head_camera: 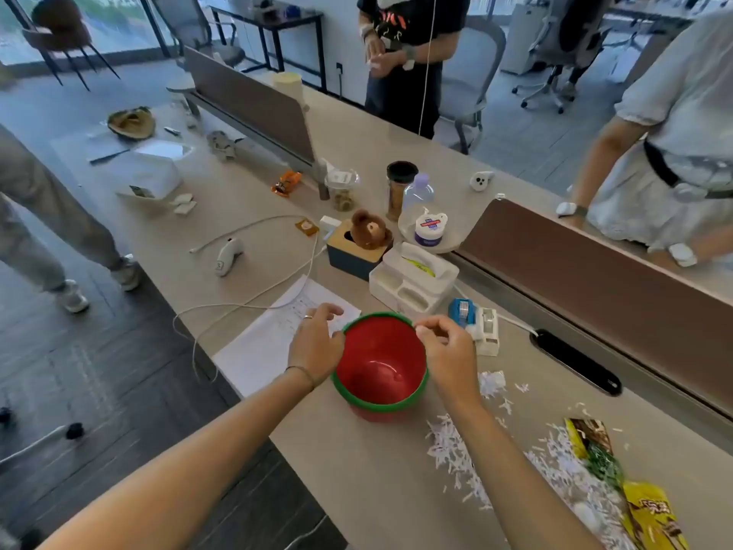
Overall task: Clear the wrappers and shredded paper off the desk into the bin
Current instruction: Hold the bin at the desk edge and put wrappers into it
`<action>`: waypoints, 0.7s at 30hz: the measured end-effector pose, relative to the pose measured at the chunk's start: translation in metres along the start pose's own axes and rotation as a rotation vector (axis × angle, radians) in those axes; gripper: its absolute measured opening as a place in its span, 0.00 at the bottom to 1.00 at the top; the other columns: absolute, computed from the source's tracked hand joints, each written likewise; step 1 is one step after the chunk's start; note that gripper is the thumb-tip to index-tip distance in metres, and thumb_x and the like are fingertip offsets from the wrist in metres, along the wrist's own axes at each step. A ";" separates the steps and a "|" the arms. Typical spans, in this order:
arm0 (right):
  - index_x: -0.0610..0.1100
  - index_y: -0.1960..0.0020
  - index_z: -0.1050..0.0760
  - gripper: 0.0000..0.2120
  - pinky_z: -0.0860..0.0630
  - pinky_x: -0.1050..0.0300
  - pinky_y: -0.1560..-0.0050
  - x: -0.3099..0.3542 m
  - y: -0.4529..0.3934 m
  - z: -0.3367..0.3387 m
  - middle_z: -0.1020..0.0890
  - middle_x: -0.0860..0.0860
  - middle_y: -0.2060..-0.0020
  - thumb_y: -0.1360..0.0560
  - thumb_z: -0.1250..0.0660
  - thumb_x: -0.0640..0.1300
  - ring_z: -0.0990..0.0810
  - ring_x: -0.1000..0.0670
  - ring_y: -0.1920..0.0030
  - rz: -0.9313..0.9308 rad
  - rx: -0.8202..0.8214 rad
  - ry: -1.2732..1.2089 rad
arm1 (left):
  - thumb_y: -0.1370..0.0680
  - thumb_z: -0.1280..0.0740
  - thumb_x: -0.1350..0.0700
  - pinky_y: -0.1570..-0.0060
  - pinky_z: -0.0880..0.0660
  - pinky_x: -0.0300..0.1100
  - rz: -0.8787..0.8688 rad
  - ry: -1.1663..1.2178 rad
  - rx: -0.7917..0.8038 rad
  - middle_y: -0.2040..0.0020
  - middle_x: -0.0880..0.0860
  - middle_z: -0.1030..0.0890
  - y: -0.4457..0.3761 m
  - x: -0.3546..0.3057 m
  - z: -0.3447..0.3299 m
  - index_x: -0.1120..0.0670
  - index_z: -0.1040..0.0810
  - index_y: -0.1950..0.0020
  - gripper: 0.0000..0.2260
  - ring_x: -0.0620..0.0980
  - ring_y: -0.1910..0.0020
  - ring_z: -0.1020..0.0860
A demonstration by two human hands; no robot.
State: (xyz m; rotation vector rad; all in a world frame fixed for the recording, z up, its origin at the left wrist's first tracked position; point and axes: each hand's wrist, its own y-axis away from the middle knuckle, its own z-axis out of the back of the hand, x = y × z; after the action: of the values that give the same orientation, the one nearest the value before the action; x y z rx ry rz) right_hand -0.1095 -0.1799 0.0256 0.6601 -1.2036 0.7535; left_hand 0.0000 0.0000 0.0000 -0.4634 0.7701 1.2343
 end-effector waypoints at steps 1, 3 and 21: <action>0.52 0.55 0.19 0.07 0.20 0.52 0.48 -0.006 0.000 -0.002 0.17 0.53 0.55 0.23 0.33 0.42 0.19 0.52 0.50 -0.012 -0.023 0.029 | 0.20 0.33 0.58 0.38 0.24 0.49 0.036 -0.003 0.027 0.33 0.52 0.23 -0.003 0.004 -0.003 0.47 0.25 0.33 0.16 0.53 0.36 0.24; 0.54 0.54 0.20 0.08 0.21 0.50 0.45 -0.021 -0.001 -0.006 0.19 0.55 0.52 0.24 0.33 0.41 0.20 0.54 0.48 -0.059 -0.077 0.102 | 0.20 0.32 0.56 0.38 0.22 0.51 0.111 -0.011 0.091 0.33 0.53 0.22 -0.008 0.009 -0.008 0.47 0.27 0.29 0.19 0.54 0.37 0.23; 0.50 0.52 0.19 0.12 0.24 0.60 0.56 -0.077 0.028 0.036 0.18 0.55 0.51 0.24 0.36 0.35 0.20 0.57 0.53 -0.399 -0.202 -0.010 | 0.26 0.31 0.65 0.64 0.17 0.52 0.290 0.264 0.296 0.60 0.58 0.24 0.025 0.000 -0.047 0.56 0.26 0.57 0.07 0.55 0.62 0.21</action>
State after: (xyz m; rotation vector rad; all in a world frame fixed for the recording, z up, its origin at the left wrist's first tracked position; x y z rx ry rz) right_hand -0.1669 -0.2039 -0.0389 0.7073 -1.0942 0.2907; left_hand -0.0365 -0.0258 -0.0295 -0.2796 1.2599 1.3117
